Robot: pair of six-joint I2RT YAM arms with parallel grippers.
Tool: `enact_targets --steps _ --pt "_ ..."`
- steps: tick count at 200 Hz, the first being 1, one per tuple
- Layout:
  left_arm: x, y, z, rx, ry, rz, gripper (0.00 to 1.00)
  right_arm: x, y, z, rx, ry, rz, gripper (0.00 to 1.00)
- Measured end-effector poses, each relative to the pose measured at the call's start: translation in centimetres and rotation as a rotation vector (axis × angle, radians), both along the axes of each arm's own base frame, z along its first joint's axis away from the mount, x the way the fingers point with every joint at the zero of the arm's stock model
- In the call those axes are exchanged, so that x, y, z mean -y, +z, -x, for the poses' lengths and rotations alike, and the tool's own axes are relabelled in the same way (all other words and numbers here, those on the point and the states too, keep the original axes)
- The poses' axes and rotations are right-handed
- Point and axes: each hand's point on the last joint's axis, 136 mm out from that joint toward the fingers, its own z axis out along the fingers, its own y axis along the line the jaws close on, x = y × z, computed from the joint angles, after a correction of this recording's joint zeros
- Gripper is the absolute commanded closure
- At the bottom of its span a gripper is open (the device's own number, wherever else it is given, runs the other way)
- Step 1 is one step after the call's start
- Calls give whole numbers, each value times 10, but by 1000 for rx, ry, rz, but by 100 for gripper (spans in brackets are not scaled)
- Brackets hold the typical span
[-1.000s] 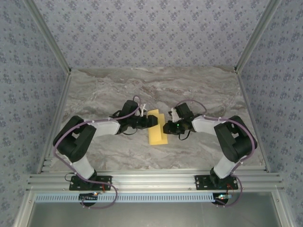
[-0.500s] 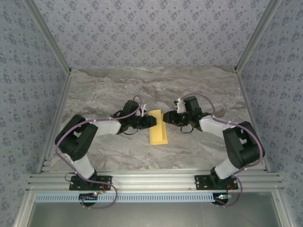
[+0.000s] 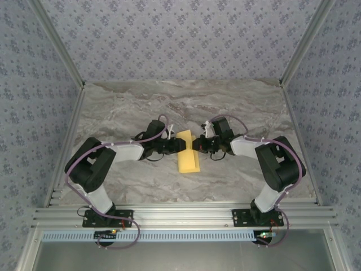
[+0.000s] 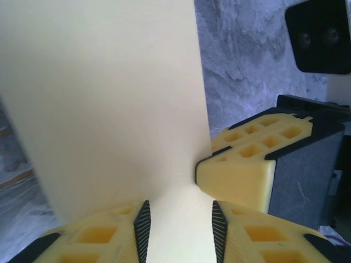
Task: Fold a paper plane with a square sheet of paper (fold left side to right side)
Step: First fold in half a square sheet of paper at the center of the table.
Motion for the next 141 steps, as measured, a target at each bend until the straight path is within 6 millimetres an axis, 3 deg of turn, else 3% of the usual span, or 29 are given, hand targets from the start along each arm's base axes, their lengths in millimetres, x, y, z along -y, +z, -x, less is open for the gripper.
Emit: enact_targets --steps 54,114,141 --pt "-23 12 -6 47 95 -96 49 14 -12 -4 13 -17 123 94" --pt "-22 -32 6 -39 85 -215 47 17 -23 -7 2 -11 167 91" --pt "-18 -44 5 -54 90 -263 51 17 -23 -7 4 -8 169 85"
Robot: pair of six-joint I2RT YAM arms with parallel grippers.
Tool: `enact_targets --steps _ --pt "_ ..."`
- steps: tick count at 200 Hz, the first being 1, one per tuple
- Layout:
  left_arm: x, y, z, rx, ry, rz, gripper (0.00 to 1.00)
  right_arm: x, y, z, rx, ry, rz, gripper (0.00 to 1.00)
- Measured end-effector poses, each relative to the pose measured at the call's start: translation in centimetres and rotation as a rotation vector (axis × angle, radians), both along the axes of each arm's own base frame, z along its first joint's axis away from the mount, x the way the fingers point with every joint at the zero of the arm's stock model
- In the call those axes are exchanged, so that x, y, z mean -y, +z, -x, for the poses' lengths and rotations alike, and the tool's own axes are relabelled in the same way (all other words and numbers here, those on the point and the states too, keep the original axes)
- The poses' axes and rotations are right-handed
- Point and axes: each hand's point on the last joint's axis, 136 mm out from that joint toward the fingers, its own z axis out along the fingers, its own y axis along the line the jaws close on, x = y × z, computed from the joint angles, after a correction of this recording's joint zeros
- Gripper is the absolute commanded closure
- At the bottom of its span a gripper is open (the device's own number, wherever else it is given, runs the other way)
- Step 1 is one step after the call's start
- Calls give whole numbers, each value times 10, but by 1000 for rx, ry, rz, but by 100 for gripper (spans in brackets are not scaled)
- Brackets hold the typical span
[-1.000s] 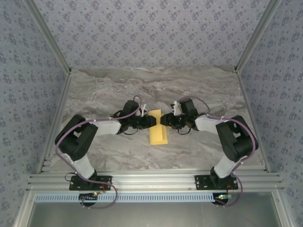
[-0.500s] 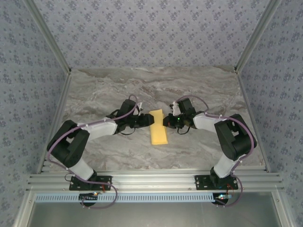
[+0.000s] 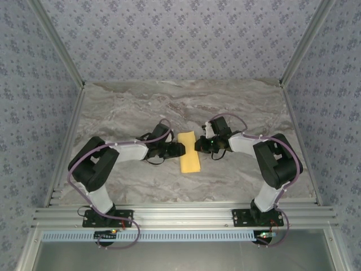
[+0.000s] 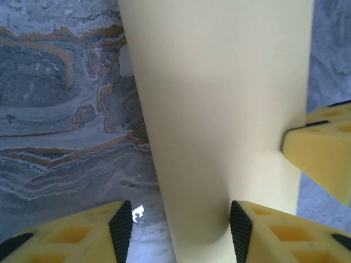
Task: Fold a paper plane with a square sheet of paper (fold left side to right side)
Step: First fold in half a square sheet of paper at the center of the table.
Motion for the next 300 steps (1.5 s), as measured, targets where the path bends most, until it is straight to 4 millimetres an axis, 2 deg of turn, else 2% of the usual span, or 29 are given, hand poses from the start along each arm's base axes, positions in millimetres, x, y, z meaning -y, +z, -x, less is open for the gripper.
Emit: enact_targets --steps 17,49,71,93,124,170,300 --pt "2 0 -2 4 11 -21 52 0 0 0 2 2 3 77" --pt "4 -3 -4 9 22 -84 53 6 2 -2 30 -8 35 53" --pt "4 -4 -4 8 25 -117 53 16 18 -3 92 -33 61 42" --pt "3 -5 -4 9 29 -135 53 29 40 -4 166 -70 86 35" --pt "4 -6 -4 13 23 -150 53 48 59 -4 237 -118 119 29" --pt "5 -6 -4 12 -3 -181 52 65 48 7 206 -142 164 26" --pt "5 -8 -4 7 -42 -232 51 68 46 12 201 -137 172 19"
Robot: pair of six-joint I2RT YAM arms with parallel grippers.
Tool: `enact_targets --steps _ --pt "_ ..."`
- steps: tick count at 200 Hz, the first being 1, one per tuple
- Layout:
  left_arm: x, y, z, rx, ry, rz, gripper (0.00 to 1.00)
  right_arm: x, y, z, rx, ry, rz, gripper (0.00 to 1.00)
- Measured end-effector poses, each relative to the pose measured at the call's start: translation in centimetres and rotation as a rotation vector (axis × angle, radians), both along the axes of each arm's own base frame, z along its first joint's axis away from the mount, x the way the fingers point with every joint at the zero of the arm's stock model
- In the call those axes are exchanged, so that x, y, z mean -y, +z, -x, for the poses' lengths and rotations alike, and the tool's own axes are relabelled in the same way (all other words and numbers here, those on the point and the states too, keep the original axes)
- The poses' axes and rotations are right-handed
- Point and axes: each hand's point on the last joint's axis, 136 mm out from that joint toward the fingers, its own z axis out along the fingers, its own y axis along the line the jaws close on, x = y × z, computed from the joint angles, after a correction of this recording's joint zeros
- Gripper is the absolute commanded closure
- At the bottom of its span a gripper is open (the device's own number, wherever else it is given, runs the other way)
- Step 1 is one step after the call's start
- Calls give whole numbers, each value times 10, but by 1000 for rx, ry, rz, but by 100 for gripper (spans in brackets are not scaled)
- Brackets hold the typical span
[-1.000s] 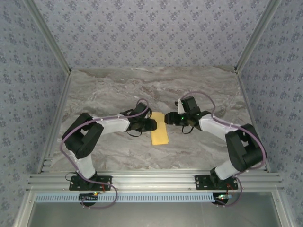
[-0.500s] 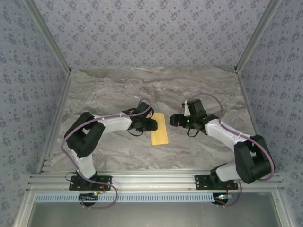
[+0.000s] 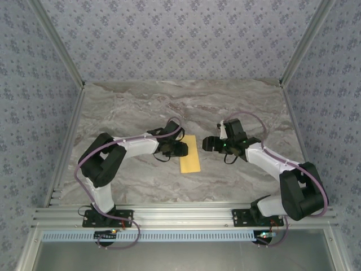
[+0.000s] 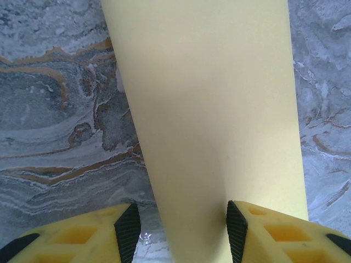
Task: Fold a paper plane with a square sheet of paper (fold left side to right side)
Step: First fold in half a square sheet of paper at the center of the table, then hold the square sheet of paper at the center of the table.
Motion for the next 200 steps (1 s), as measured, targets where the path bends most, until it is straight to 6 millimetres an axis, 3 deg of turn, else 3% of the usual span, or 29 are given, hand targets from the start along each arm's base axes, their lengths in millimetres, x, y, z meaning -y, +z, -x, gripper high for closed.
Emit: enact_targets --steps 122,200 --pt "0 -1 0 -4 -22 -20 51 -8 -2 7 -20 35 -38 17" --pt "0 -1 0 -1 -30 -22 51 -17 -18 13 -66 66 -30 18"
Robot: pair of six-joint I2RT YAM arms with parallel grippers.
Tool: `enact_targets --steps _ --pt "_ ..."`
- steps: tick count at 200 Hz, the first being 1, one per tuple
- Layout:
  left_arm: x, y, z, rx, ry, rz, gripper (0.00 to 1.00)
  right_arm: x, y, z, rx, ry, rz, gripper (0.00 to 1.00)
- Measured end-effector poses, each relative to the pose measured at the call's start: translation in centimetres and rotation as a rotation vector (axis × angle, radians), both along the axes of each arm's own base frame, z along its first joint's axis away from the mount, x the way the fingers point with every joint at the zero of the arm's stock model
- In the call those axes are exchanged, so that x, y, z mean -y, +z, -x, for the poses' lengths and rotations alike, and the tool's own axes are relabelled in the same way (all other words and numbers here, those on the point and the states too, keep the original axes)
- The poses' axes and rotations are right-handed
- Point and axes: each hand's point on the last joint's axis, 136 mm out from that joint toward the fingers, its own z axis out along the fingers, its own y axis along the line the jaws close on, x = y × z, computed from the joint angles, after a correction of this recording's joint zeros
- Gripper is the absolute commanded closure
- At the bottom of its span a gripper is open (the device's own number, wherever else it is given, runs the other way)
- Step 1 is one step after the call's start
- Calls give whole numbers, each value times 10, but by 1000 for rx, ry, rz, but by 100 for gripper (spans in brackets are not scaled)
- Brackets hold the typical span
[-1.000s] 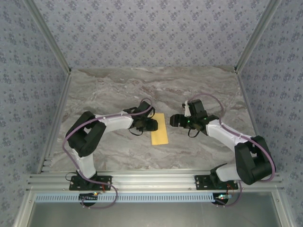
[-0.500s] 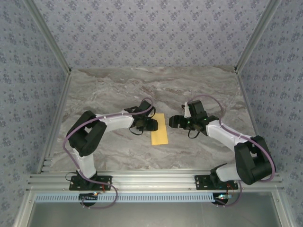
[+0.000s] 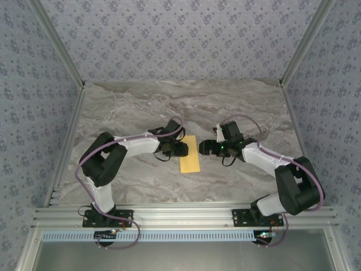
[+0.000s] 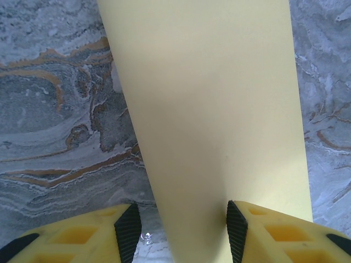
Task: Fold a paper plane with a square sheet of paper (fold left side to right side)
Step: Hold the square sheet of paper at the center of the table.
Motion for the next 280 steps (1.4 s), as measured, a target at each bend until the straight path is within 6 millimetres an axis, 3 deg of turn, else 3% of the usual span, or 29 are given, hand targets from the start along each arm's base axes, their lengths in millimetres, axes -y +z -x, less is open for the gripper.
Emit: enact_targets --steps 81,144,170,195,280 --pt "0 0 0 0 0 -4 51 -25 -15 3 -65 57 -36 50" --pt "0 -1 0 -5 0 -9 51 -43 -17 2 -77 97 -51 53" --pt "0 -1 0 -4 1 -10 51 -43 -17 2 -79 94 -53 60" --pt "0 -1 -1 -3 1 -11 51 -47 -17 1 -87 95 -63 73" --pt "0 -1 0 -4 1 -12 51 -52 -43 2 -155 105 -30 75"
